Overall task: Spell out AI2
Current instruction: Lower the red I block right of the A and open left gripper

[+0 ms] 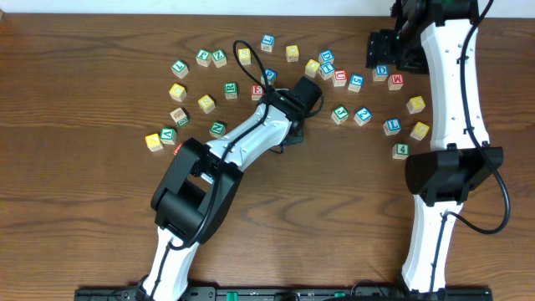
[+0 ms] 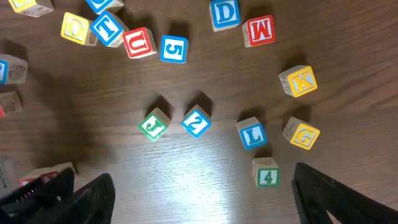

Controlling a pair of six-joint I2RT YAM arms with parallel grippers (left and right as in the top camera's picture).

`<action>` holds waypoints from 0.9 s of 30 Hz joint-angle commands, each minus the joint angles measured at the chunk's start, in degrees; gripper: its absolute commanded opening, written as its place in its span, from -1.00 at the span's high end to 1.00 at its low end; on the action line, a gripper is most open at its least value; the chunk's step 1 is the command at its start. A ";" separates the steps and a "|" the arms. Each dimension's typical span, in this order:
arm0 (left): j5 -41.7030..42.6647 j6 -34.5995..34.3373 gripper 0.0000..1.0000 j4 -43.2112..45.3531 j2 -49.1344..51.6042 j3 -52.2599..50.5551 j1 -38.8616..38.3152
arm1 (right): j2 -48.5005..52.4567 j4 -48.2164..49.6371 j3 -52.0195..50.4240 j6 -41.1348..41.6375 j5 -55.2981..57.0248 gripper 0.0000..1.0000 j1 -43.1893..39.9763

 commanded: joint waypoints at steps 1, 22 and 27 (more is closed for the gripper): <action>-0.50 -0.74 0.31 -0.35 0.74 -0.59 0.04 | -0.98 -0.24 -0.26 -0.59 0.48 -0.72 0.46; 0.79 -0.70 0.18 -0.59 -0.17 -0.57 0.04 | -0.98 -0.26 -0.26 -0.59 0.46 -0.72 0.46; 0.74 -0.22 0.17 -1.29 -1.84 -0.52 0.04 | -0.98 -0.28 -0.26 -0.61 0.48 -0.72 0.46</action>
